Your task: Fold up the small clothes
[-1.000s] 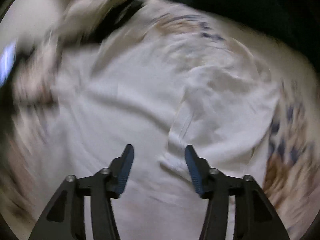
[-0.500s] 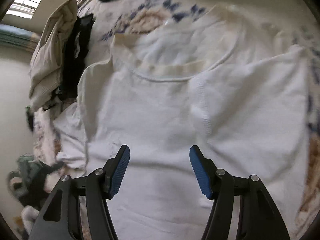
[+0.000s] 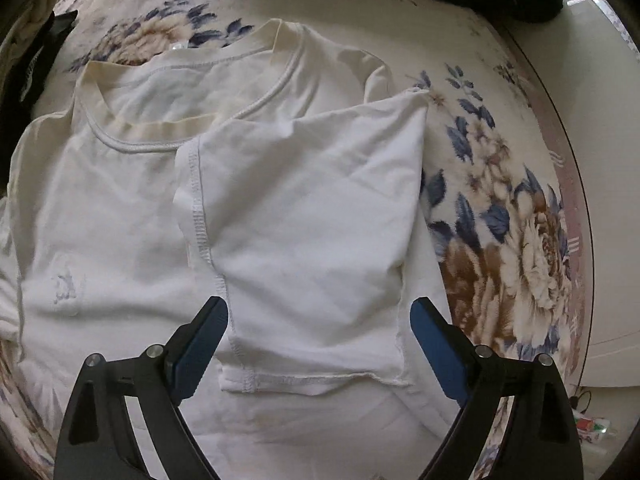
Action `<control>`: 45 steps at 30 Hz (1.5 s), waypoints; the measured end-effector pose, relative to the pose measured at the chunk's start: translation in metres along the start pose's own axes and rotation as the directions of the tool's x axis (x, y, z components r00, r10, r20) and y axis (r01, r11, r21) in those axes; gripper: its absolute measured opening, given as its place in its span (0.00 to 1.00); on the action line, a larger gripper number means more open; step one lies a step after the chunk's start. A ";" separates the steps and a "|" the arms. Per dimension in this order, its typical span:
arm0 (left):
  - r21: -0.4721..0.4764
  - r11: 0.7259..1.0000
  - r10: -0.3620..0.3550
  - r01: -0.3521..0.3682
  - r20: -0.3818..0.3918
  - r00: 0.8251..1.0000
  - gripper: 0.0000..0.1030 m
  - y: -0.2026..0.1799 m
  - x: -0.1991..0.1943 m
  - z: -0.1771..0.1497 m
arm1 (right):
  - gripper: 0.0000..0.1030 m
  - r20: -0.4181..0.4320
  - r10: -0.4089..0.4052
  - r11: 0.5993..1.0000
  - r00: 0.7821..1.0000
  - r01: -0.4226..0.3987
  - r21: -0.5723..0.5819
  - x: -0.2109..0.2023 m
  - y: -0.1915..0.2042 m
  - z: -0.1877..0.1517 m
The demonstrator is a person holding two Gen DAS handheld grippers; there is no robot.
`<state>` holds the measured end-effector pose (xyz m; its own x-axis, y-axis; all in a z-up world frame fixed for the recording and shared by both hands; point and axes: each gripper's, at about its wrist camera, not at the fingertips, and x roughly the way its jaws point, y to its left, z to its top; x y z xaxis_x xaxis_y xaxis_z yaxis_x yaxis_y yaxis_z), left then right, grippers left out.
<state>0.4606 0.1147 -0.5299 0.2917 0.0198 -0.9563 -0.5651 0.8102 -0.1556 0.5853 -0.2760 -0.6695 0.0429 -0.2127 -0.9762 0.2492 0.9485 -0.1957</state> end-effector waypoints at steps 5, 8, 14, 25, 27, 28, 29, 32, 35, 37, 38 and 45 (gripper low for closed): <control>0.248 0.968 0.003 -0.045 0.166 0.986 0.04 -0.053 -0.039 -0.023 | 0.91 -0.009 0.030 0.999 1.000 -0.029 0.021 0.003 -0.008 -0.004; 0.424 0.905 -0.056 -0.040 0.212 0.976 0.04 -0.096 -0.063 -0.039 | 0.91 -0.023 0.057 0.997 0.998 -0.056 0.051 0.005 -0.019 -0.008; 0.658 0.752 -0.142 0.035 0.111 0.984 0.04 -0.176 -0.056 -0.114 | 0.92 -0.066 0.078 0.991 0.995 -0.071 0.109 0.010 -0.054 -0.022; 0.528 0.849 -0.011 0.009 -0.001 1.000 0.29 -0.162 -0.041 -0.139 | 0.91 -0.070 0.213 0.972 0.975 -0.203 0.118 0.000 -0.103 -0.020; 0.466 0.884 0.016 -0.037 0.048 0.999 0.49 -0.139 -0.043 -0.119 | 0.91 -0.062 0.213 0.974 0.975 -0.208 0.089 -0.003 -0.098 -0.018; 0.469 0.879 0.041 -0.079 0.090 0.995 0.57 -0.133 -0.042 -0.112 | 0.91 -0.060 0.202 0.978 0.978 -0.197 0.075 -0.004 -0.094 -0.017; 0.497 0.858 0.069 -0.127 0.132 0.989 0.59 -0.129 -0.039 -0.108 | 0.91 -0.060 0.192 0.980 0.980 -0.188 0.067 -0.003 -0.090 -0.017; 0.678 0.671 0.164 -0.301 0.260 0.952 0.59 -0.139 -0.019 -0.110 | 0.91 -0.067 0.194 0.979 0.979 -0.189 0.076 0.003 -0.084 -0.015; 0.808 0.452 0.179 -0.378 0.333 0.926 0.59 -0.154 -0.002 -0.125 | 0.91 -0.068 0.188 0.979 0.980 -0.182 0.093 0.009 -0.082 -0.016; 0.847 0.346 0.187 -0.404 0.360 0.914 0.60 -0.162 0.011 -0.134 | 0.91 -0.074 0.186 0.978 0.980 -0.177 0.107 0.012 -0.084 -0.015; 0.853 0.310 0.197 -0.419 0.374 0.906 0.60 -0.165 0.015 -0.136 | 0.91 -0.077 0.185 0.978 0.980 -0.176 0.108 0.013 -0.085 -0.015; 0.870 0.355 0.136 -0.341 0.313 0.940 0.02 -0.163 0.012 -0.111 | 0.91 -0.077 0.164 0.984 0.984 -0.157 0.083 0.016 -0.079 -0.018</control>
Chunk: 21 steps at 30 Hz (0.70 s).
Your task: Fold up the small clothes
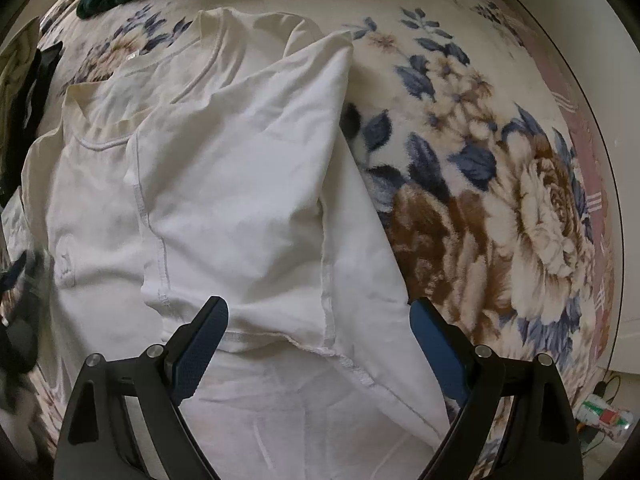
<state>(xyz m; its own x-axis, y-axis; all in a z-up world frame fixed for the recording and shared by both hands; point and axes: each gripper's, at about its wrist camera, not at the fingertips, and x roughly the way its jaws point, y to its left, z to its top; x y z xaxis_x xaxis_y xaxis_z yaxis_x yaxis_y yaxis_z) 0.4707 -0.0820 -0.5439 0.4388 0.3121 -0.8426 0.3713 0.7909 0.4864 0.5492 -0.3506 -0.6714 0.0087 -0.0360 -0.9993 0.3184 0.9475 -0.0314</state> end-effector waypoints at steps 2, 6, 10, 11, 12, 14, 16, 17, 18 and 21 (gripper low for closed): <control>-0.033 0.999 -0.018 0.020 0.062 0.998 0.01 0.009 -0.012 -0.001 | 0.91 0.005 -0.003 1.000 1.000 0.003 -0.009 0.000 -0.001 0.002; -0.027 0.999 -0.021 0.027 0.196 0.980 0.01 -0.004 -0.062 -0.006 | 0.91 0.006 -0.007 1.000 1.000 0.007 -0.008 0.001 0.002 -0.003; 0.077 0.994 -0.093 0.074 0.284 0.954 0.01 -0.041 -0.104 -0.013 | 0.91 -0.013 -0.002 1.000 1.000 0.002 0.008 0.007 -0.004 -0.004; 0.106 0.990 -0.115 0.088 0.290 0.950 0.01 -0.053 -0.112 -0.016 | 0.91 -0.016 -0.002 1.000 1.000 0.002 0.010 0.010 -0.006 -0.006; 0.131 0.985 -0.143 0.109 0.291 0.946 0.01 -0.065 -0.117 -0.020 | 0.91 -0.018 -0.003 1.000 1.000 0.003 0.009 0.011 -0.006 -0.007; 0.167 0.976 -0.182 0.142 0.254 0.950 0.03 -0.086 -0.116 -0.026 | 0.91 -0.017 0.001 1.000 1.000 -0.001 0.007 0.008 -0.009 -0.007; 0.135 0.969 -0.231 0.206 0.213 0.949 0.06 -0.088 -0.112 -0.027 | 0.91 -0.016 0.029 1.000 0.999 -0.029 0.004 0.003 -0.009 -0.005; 0.099 0.968 -0.245 0.229 0.200 0.949 0.06 -0.086 -0.110 -0.027 | 0.91 -0.015 0.062 0.998 0.998 -0.062 0.008 0.000 -0.010 -0.003; 0.060 0.967 -0.253 0.246 0.189 0.949 0.08 -0.082 -0.109 -0.028 | 0.91 -0.011 0.113 0.993 0.993 -0.113 0.012 -0.005 -0.010 0.000; -0.091 0.967 -0.219 0.239 0.181 0.959 0.40 -0.054 -0.099 -0.033 | 0.91 -0.019 0.273 0.962 0.962 -0.273 0.007 -0.018 -0.004 0.010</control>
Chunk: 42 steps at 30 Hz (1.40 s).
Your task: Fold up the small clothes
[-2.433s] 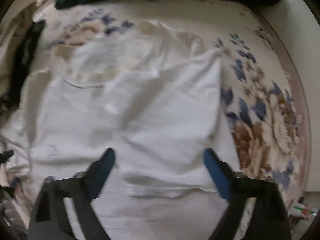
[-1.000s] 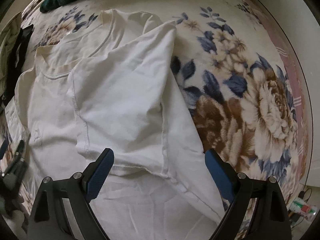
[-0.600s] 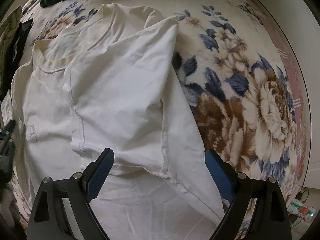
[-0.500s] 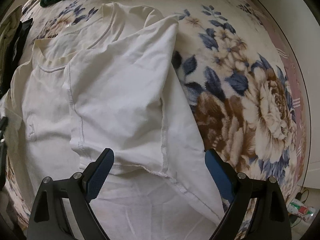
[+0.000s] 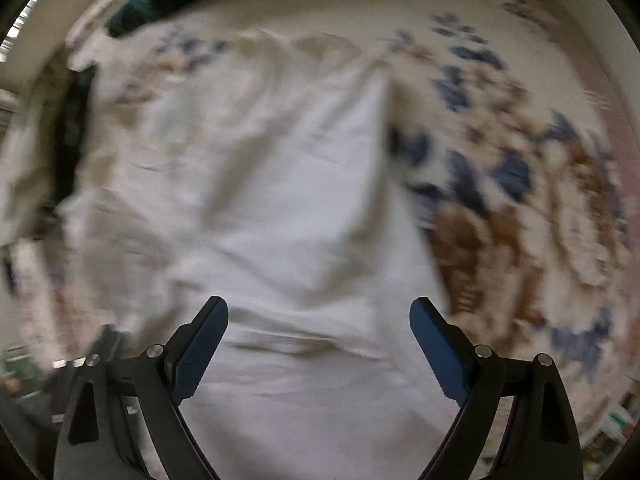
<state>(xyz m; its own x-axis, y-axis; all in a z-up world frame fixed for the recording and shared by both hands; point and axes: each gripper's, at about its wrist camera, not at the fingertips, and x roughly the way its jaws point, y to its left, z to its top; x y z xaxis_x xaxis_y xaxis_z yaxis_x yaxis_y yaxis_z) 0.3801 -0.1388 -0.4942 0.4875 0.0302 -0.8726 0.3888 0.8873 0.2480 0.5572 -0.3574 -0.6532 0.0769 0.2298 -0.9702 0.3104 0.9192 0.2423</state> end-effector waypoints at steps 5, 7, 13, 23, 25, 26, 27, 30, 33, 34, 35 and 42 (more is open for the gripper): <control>-0.411 0.906 0.054 -0.100 -0.121 0.991 0.63 0.071 0.015 -0.014 | 0.46 -0.062 0.224 0.972 0.973 -0.228 -0.062 0.013 0.039 0.024; -0.489 0.864 0.026 -0.121 -0.196 0.980 0.63 0.088 0.032 -0.018 | 0.45 -0.108 0.265 0.960 0.958 -0.273 -0.066 0.035 0.058 0.036; -0.533 0.833 0.002 -0.150 -0.268 0.964 0.63 0.100 0.055 -0.022 | 0.46 -0.250 0.322 0.944 0.913 -0.328 0.018 0.102 0.096 0.052; -0.514 0.846 -0.032 -0.143 -0.315 0.949 0.63 0.100 0.075 -0.022 | 0.36 -0.189 0.662 0.743 0.725 -0.668 0.042 0.073 0.119 0.035; -0.512 0.847 -0.036 -0.140 -0.319 0.947 0.63 0.101 0.077 -0.023 | 0.37 -0.133 0.564 0.822 0.815 -0.569 0.000 0.068 0.116 0.037; -0.513 0.847 -0.036 -0.141 -0.320 0.947 0.63 0.104 0.080 -0.021 | 0.44 -0.117 0.521 0.852 0.846 -0.524 0.001 0.069 0.111 0.040; -0.514 0.846 -0.034 -0.144 -0.322 0.946 0.63 0.105 0.081 -0.020 | 0.55 -0.103 0.457 0.889 0.883 -0.458 0.015 0.076 0.109 0.044; -0.542 0.830 -0.056 -0.131 -0.314 0.948 0.63 0.112 0.082 -0.016 | 0.57 -0.157 0.371 0.928 0.915 -0.360 0.093 0.106 0.100 0.052; -0.570 0.814 -0.082 -0.107 -0.296 0.952 0.63 0.120 0.084 -0.010 | 0.60 -0.195 0.433 0.900 0.880 -0.412 0.141 0.126 0.103 0.049; -0.570 0.814 -0.086 -0.109 -0.303 0.949 0.63 0.123 0.089 -0.009 | 0.60 -0.193 0.484 0.873 0.853 -0.459 0.165 0.128 0.104 0.048; -0.568 0.815 -0.092 -0.111 -0.316 0.944 0.63 0.125 0.096 -0.008 | 0.60 -0.188 0.542 0.837 0.819 -0.509 0.198 0.128 0.101 0.046; -0.585 0.804 -0.130 -0.109 -0.351 0.927 0.65 0.146 0.124 -0.006 | 0.60 -0.125 0.729 0.677 0.673 -0.683 0.274 0.129 0.130 0.054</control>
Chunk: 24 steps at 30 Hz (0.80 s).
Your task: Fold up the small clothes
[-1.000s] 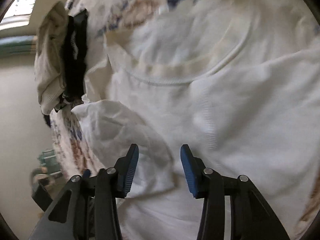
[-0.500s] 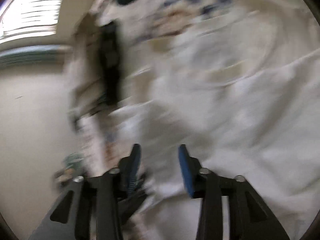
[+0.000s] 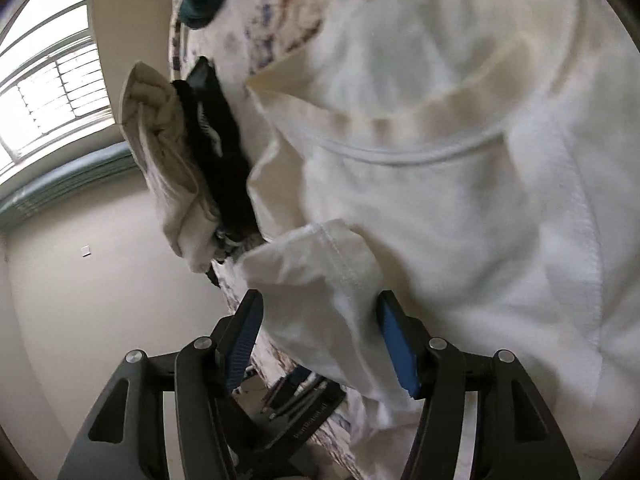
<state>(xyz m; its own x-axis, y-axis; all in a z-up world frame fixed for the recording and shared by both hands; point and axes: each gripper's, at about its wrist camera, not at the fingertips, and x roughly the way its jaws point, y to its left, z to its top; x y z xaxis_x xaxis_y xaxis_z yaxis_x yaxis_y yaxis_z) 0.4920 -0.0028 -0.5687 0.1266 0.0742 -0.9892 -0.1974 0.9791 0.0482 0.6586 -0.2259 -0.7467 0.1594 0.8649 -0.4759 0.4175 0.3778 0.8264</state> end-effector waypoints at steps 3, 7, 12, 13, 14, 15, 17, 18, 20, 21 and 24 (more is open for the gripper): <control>0.012 1.000 -0.007 0.007 -0.001 1.000 0.65 0.001 0.001 0.003 | 0.60 -0.015 0.070 0.997 0.997 -0.070 -0.027 0.002 0.016 0.006; 0.013 1.000 -0.018 0.018 -0.014 1.000 0.65 0.004 0.005 0.008 | 0.60 -0.154 0.186 0.964 0.970 -0.210 -0.160 -0.001 0.061 -0.004; 0.020 1.000 0.024 -0.024 0.006 1.000 0.65 0.006 -0.001 0.004 | 0.60 0.134 -0.288 0.919 0.948 0.313 -0.241 -0.026 0.061 0.009; 0.019 0.999 0.027 -0.027 0.007 1.000 0.65 0.007 0.000 0.005 | 0.60 0.224 -0.459 0.802 0.860 0.509 -0.311 -0.023 0.070 0.010; 0.018 0.999 0.032 -0.032 0.010 0.999 0.65 0.008 0.000 0.006 | 0.60 0.256 -0.504 0.745 0.825 0.565 -0.355 -0.019 0.075 0.009; 0.021 0.999 0.042 -0.042 0.016 0.999 0.65 0.009 -0.001 0.008 | 0.60 0.284 -0.547 0.685 0.788 0.616 -0.390 -0.013 0.080 0.008; 0.027 0.999 0.045 -0.046 0.021 0.999 0.65 0.011 0.000 0.009 | 0.60 0.277 -0.575 0.651 0.770 0.635 -0.415 -0.001 0.085 0.009; 0.024 0.999 0.043 -0.044 0.019 0.999 0.65 0.011 -0.001 0.009 | 0.60 0.245 -0.573 0.668 0.782 0.619 -0.413 0.006 0.084 0.011; 0.020 0.999 0.042 -0.043 0.019 0.999 0.65 0.015 -0.001 0.009 | 0.60 0.211 -0.567 0.683 0.796 0.598 -0.419 0.012 0.074 0.007; 0.021 0.999 0.044 -0.045 0.017 0.999 0.65 0.017 0.000 0.011 | 0.60 0.205 -0.566 0.680 0.799 0.593 -0.431 0.017 0.072 0.004; 0.023 0.999 0.046 -0.046 0.017 0.999 0.65 0.021 0.001 0.011 | 0.60 0.193 -0.565 0.658 0.802 0.580 -0.480 0.038 0.077 -0.005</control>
<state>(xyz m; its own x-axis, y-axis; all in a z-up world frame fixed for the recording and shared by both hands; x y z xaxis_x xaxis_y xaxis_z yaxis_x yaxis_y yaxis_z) 0.4986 0.0198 -0.5669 0.1341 0.1220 -0.9834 -0.1803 0.9788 0.0968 0.6928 -0.1624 -0.6994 0.0647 0.4162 -0.9070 -0.0619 0.9088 0.4127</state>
